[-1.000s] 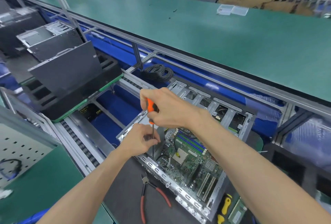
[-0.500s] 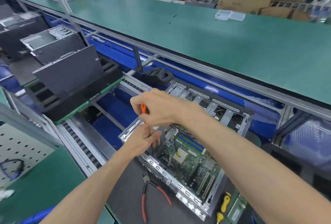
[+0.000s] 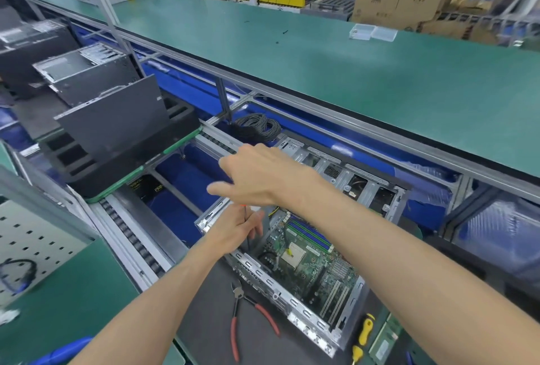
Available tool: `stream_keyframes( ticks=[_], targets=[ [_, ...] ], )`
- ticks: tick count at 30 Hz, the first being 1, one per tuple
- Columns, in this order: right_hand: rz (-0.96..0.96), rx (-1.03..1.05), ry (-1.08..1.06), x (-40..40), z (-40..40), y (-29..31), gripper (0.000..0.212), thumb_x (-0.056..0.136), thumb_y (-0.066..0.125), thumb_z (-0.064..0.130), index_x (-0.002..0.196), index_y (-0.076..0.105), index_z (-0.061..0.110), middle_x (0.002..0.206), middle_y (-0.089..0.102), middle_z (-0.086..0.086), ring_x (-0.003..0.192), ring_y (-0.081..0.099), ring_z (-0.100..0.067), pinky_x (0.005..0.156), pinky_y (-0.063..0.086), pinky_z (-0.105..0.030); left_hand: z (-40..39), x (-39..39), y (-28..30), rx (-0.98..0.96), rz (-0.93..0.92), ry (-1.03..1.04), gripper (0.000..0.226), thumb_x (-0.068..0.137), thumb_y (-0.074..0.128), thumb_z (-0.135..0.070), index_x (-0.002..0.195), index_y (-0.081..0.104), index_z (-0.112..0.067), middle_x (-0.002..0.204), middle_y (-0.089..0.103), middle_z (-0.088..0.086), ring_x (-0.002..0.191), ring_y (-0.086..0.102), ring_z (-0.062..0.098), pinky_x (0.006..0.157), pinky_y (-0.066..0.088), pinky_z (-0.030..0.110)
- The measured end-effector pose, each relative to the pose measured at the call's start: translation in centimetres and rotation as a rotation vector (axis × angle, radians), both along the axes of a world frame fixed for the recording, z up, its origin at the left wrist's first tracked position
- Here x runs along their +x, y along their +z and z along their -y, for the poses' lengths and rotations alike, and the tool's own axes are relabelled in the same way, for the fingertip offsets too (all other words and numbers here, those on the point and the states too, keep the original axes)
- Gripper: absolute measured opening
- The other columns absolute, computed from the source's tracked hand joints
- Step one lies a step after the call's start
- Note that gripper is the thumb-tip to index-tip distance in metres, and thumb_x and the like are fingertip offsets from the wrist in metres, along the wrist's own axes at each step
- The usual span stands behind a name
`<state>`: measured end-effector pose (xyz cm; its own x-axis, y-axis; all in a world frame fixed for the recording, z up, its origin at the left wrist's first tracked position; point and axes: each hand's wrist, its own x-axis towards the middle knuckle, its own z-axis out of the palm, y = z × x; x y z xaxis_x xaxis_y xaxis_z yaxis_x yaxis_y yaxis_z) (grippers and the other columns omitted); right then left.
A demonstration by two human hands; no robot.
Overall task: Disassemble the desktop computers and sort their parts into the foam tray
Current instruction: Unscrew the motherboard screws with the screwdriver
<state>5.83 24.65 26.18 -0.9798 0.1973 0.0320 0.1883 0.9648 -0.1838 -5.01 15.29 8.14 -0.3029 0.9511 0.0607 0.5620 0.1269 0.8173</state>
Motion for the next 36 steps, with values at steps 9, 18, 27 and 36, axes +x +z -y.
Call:
stream_keyframes(
  ticks=[9, 18, 27, 36],
  targets=[
    [0.103, -0.208, 0.143, 0.1, -0.2, 0.4, 0.024, 0.079, 0.057, 0.005, 0.099, 0.064, 0.018, 0.094, 0.061, 0.002, 0.086, 0.056, -0.019, 0.066, 0.048, -0.030, 0.1, -0.1, -0.2, -0.035, -0.025, 0.019, 0.056, 0.095, 0.042, -0.058, 0.062, 0.069, -0.022, 0.056, 0.064, -0.004, 0.055, 0.061, 0.012, 0.057, 0.041, 0.013],
    [0.027, -0.001, -0.001, -0.6, 0.4, -0.5, 0.016, 0.100, 0.050, 0.032, 0.097, 0.053, 0.017, 0.078, 0.040, 0.001, 0.081, 0.049, -0.031, 0.066, 0.043, -0.040, -0.1, 0.0, 0.1, -0.054, -0.019, 0.015, 0.057, 0.093, 0.040, -0.060, 0.060, 0.069, -0.023, 0.056, 0.065, -0.003, 0.058, 0.062, 0.012, 0.064, 0.044, 0.019],
    [0.015, -0.077, -0.018, 0.1, -0.3, 0.1, 0.022, 0.093, 0.055, 0.040, 0.090, 0.058, 0.018, 0.078, 0.042, 0.006, 0.079, 0.050, -0.023, 0.061, 0.037, -0.035, -0.2, 0.0, 0.3, -0.082, -0.072, 0.009, 0.055, 0.101, 0.043, -0.050, 0.063, 0.070, -0.020, 0.055, 0.065, -0.005, 0.055, 0.061, 0.009, 0.061, 0.043, 0.017],
    [0.099, -0.208, 0.109, 0.2, -0.4, 0.7, 0.021, 0.080, 0.059, 0.007, 0.099, 0.061, 0.017, 0.089, 0.056, 0.006, 0.089, 0.056, -0.018, 0.077, 0.053, -0.037, 0.0, 0.3, 0.5, -0.089, -0.048, 0.032, 0.054, 0.099, 0.046, -0.050, 0.064, 0.069, -0.016, 0.057, 0.065, -0.001, 0.054, 0.060, 0.010, 0.058, 0.041, 0.016]
  ],
)
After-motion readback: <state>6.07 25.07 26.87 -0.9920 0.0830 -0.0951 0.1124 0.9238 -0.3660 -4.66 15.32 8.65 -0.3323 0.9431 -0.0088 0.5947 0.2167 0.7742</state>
